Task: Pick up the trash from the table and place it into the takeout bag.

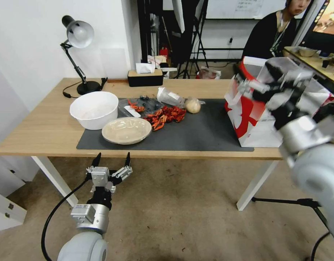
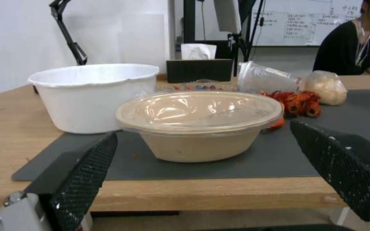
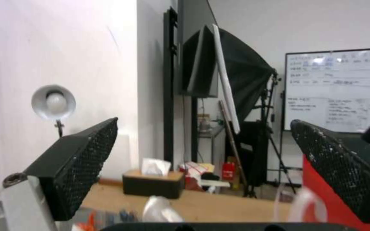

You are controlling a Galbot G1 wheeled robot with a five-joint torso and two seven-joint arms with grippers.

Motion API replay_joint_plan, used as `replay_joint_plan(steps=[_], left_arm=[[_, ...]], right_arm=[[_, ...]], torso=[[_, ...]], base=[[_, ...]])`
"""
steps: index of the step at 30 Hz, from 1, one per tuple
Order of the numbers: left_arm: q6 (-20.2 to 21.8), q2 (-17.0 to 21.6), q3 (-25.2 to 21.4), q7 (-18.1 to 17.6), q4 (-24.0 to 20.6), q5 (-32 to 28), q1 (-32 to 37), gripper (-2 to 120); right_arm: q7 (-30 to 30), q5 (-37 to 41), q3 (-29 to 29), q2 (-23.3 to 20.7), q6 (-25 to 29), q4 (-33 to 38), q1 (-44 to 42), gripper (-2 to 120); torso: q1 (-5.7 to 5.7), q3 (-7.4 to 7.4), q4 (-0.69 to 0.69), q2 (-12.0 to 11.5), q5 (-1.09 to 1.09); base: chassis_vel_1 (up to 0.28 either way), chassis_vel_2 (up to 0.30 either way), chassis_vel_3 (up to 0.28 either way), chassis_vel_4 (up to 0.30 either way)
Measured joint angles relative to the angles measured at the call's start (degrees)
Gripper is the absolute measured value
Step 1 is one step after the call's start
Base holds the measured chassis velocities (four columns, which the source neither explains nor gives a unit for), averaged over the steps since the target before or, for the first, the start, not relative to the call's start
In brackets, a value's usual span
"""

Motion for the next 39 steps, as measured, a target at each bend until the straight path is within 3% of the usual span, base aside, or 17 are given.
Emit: replay_joint_plan(steps=[1, 2, 3, 10, 17, 31, 39], left_arm=[[0.00, 0.02, 0.00, 0.00, 0.09, -0.01, -0.02, 100], [-0.15, 0.27, -0.02, 0.00, 0.51, -0.06, -0.06, 100], [-0.24, 0.38, -0.02, 0.00, 0.65, -0.10, -0.06, 100], [-0.56, 0.82, -0.23, -0.06, 1.06, -0.30, -0.20, 100], [-0.81, 0.81, -0.20, -0.08, 1.32, -0.35, -0.33, 100], [-1.05, 0.64, -0.17, -0.05, 1.46, -0.31, -0.32, 100], [-1.28, 0.74, -0.23, -0.04, 1.46, -0.30, -0.25, 100]], right_arm=[[-0.45, -2.39, -0.10, 1.14, 1.59, 0.09, -2.51, 100], [-1.33, -10.37, -0.65, 5.90, 6.94, 0.02, -9.78, 100], [-1.36, -13.01, -1.00, 7.70, 8.70, -0.31, -12.57, 100], [0.12, -20.64, -3.51, 12.62, 14.17, -5.53, -21.03, 100], [1.96, -22.45, -5.26, 14.83, 18.07, -12.16, -24.49, 100], [2.82, -22.42, -7.98, 15.55, 18.95, -15.36, -23.59, 100], [7.17, -18.83, -10.11, 13.86, 12.45, -13.84, -14.40, 100]], torso=[[0.00, 0.00, -0.01, 0.00, 0.01], [0.00, 0.00, 0.00, 0.00, 0.00], [0.00, 0.00, 0.01, 0.00, -0.01], [0.00, 0.00, 0.01, -0.01, 0.00], [0.01, 0.01, 0.01, -0.01, 0.00], [0.01, 0.00, 0.01, -0.01, 0.00], [0.01, 0.01, 0.01, -0.01, 0.01]], base=[[0.000, 0.000, 0.000, 0.000], [0.000, 0.000, 0.000, 0.000], [0.000, 0.000, 0.000, 0.000], [0.000, 0.000, 0.000, 0.000], [0.000, 0.000, 0.000, 0.000], [0.000, 0.000, 0.000, 0.000], [0.000, 0.000, 0.000, 0.000]])
